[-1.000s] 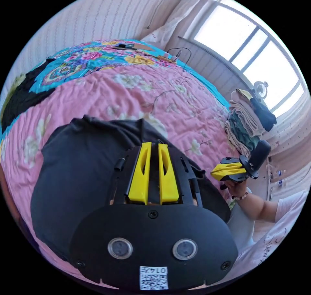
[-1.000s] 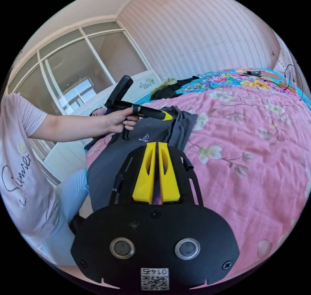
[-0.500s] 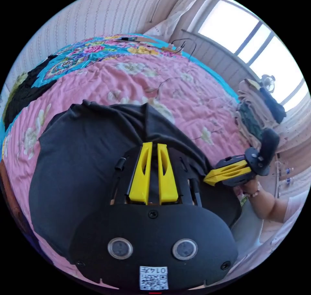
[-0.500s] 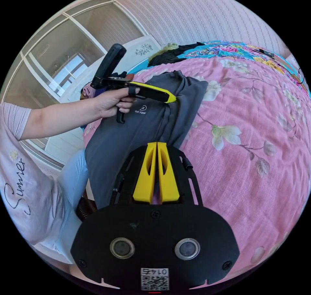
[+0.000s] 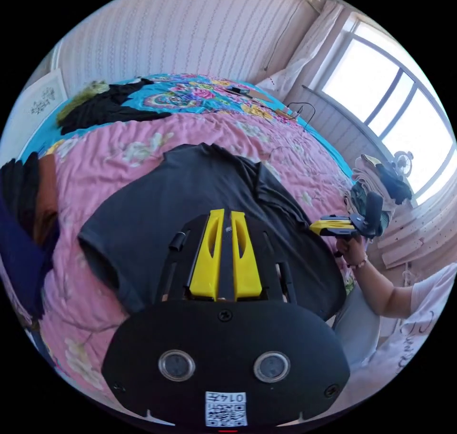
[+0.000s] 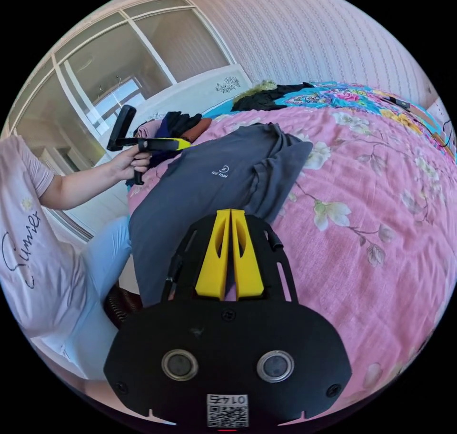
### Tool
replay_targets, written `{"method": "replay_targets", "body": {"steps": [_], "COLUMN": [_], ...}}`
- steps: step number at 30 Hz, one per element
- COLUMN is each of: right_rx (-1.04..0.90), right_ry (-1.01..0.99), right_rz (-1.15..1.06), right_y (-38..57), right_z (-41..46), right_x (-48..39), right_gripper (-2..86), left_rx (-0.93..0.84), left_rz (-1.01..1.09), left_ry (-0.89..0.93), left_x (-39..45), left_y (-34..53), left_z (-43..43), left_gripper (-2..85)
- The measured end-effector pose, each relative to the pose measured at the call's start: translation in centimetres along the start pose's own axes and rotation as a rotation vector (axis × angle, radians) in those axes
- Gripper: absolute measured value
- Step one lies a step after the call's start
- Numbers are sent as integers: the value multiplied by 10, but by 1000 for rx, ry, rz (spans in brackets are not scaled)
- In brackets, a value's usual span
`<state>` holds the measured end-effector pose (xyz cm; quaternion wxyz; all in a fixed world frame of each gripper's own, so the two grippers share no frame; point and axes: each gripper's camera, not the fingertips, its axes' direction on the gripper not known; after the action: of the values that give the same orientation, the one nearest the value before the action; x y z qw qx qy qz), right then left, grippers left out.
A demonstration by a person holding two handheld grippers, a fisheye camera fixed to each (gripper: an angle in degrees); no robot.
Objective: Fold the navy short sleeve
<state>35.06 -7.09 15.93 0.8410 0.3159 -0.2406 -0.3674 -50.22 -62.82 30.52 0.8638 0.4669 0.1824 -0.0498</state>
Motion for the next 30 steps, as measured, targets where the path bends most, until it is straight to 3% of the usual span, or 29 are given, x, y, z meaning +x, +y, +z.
{"method": "replay_targets", "body": {"steps": [7,16,21,23,26,30], "right_rx": [-31,-259,-485,-444,-350,-271], "right_ry": [-164,-55,0,3,-86,-35], "right_rz": [-35,-194,-73,-8,47,31], "right_y": [-84,-262,-302,-310,-314,-309], "right_z": [52,229,321,322,293,255], "right_x": [-66,-168,-166,-155,-139,-122], "right_gripper": [1,74,69,18,5,3], "left_rx": [-5,146,9,9,39,116], "left_rz": [-128,-284,-287,-254,-206,-123], "left_ry": [-291,-91,-123,-137,-129,-78], "left_x": [-70,-138,-167,-174,-178,-174], "left_y": [118,127,118,116,115,114], "left_z": [-95,-112,-97,-106,-127,-157], "left_gripper": [45,87,76,55,45,43]}}
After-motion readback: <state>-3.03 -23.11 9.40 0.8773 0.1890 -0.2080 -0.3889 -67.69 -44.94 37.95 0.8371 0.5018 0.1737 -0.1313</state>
